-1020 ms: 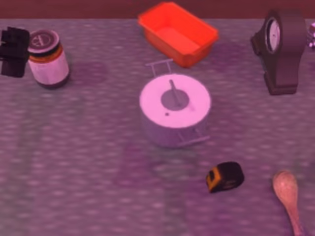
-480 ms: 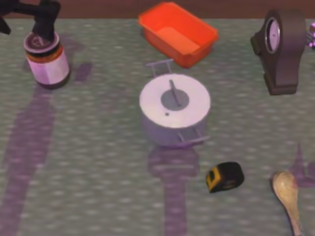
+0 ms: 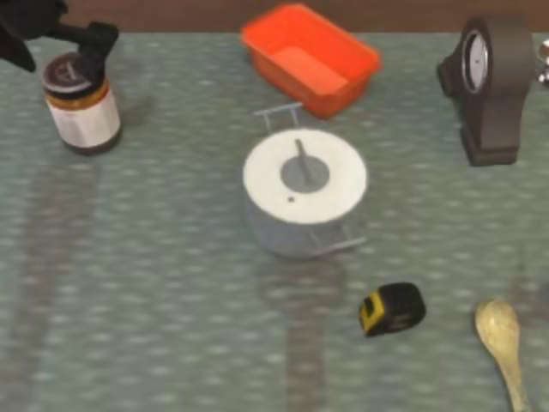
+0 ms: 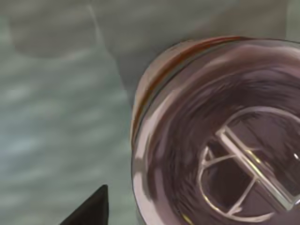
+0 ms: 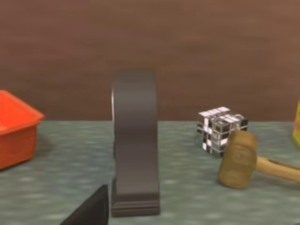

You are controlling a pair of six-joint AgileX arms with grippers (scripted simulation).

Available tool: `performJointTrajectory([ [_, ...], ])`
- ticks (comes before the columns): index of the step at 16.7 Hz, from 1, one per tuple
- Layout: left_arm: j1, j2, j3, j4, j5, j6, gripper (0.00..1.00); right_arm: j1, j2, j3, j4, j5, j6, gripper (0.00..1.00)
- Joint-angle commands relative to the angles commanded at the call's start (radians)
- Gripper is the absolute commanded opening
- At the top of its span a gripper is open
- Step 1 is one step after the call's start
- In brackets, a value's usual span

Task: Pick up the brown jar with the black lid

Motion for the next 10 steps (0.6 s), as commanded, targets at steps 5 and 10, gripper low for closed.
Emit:
performJointTrajectory([
  [5,0.005,0.066,0.092,-0.021,-0.011,0.011,1.00,0.000,0.000,0.000,0.000,0.000,0.000,1.00],
  [10,-0.001,0.065,0.086,-0.017,-0.010,0.010,1.00,0.000,0.000,0.000,0.000,0.000,0.000,1.00],
])
